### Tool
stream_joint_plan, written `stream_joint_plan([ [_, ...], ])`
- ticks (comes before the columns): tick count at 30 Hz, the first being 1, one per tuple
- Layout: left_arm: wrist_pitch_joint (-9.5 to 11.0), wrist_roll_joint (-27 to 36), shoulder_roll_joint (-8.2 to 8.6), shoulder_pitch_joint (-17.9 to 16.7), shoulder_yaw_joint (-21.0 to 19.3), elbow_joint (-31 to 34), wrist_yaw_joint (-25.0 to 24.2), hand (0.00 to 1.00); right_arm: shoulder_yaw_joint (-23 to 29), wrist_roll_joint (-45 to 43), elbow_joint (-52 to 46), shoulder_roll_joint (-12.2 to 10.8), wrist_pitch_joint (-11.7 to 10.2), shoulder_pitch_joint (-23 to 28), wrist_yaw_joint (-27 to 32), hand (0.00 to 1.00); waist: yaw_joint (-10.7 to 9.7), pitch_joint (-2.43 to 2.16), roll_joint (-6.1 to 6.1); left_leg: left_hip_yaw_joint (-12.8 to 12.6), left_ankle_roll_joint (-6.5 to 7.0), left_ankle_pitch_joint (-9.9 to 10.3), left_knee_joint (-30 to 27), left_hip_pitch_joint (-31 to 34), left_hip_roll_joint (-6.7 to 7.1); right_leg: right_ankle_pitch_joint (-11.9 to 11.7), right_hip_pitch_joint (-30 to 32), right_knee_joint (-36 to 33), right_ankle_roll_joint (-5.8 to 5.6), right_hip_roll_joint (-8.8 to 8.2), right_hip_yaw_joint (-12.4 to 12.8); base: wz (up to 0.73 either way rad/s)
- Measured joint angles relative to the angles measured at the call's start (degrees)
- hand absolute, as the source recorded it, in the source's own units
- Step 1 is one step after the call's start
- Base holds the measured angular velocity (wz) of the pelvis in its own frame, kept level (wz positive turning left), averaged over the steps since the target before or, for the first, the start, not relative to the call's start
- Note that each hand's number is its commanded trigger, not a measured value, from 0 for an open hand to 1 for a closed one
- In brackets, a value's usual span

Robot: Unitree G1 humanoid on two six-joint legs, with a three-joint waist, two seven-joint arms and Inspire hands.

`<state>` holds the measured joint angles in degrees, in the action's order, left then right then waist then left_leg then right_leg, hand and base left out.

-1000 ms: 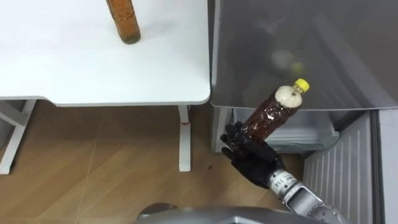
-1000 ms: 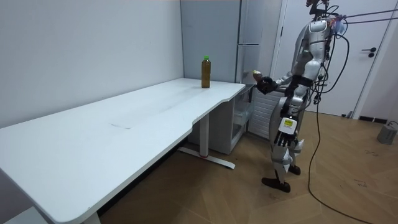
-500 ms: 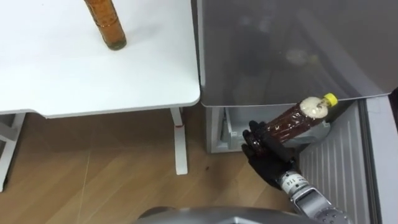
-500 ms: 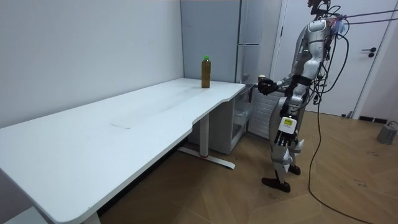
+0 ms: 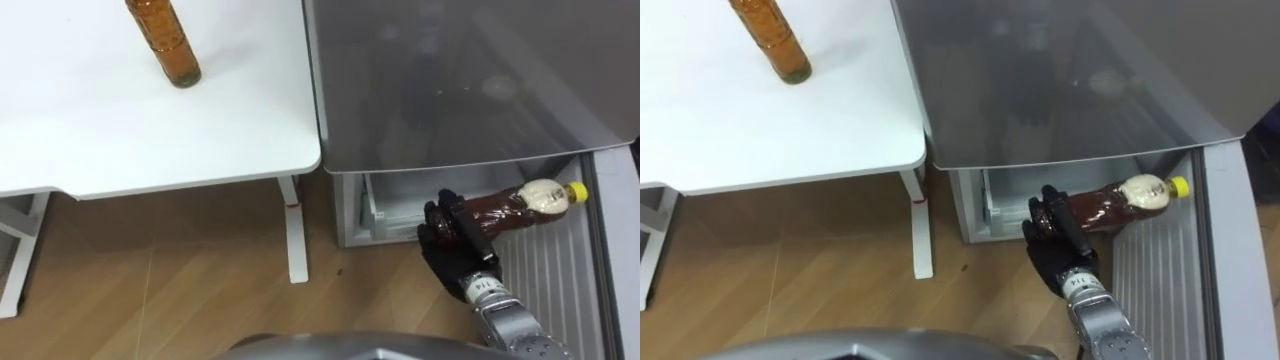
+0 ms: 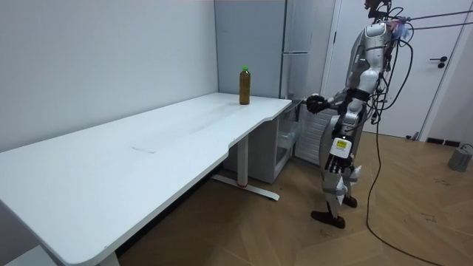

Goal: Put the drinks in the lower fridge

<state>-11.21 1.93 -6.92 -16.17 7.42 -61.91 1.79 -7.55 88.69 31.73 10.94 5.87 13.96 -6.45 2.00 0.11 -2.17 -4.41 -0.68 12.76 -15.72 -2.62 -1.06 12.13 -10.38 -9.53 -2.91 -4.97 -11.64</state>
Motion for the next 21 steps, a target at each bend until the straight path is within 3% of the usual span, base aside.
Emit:
stream_joint_plan([
  [5, -0.09, -0.35, 0.04, -1.12, -0.57, 0.11, -0.38, 0.00, 0.47, 0.27, 3.48, -0.69, 0.01, -1.52, 0.00, 1.00, -0.04, 0.02, 0.14, 0.07, 0.01, -0.01, -0.11, -0.07, 0.04, 0.11, -0.04, 0.03, -0.11, -0.08, -0.16, 0.01],
  [9, -0.19, -0.36, -0.11, -1.40, -0.59, 0.20, -1.64, 0.00, 2.22, 0.28, 4.08, -2.02, -0.05, -1.71, 0.00, 1.00, -0.07, 0.27, 0.76, 1.67, 0.02, -0.02, -0.75, -0.03, 0.44, 0.37, -0.50, 0.10, -0.21, -0.28, -1.67, 0.17],
  [21, 0.75, -0.41, -0.89, -2.19, -1.26, 0.98, -4.92, 0.00, 2.77, -0.30, 8.48, -1.57, -0.08, -4.20, 0.00, 1.00, -0.04, 0.42, 1.23, 3.13, 0.33, 0.40, -4.43, 4.07, 0.91, 1.57, 1.29, -1.70, -0.34, -0.83, -4.74, 0.14],
])
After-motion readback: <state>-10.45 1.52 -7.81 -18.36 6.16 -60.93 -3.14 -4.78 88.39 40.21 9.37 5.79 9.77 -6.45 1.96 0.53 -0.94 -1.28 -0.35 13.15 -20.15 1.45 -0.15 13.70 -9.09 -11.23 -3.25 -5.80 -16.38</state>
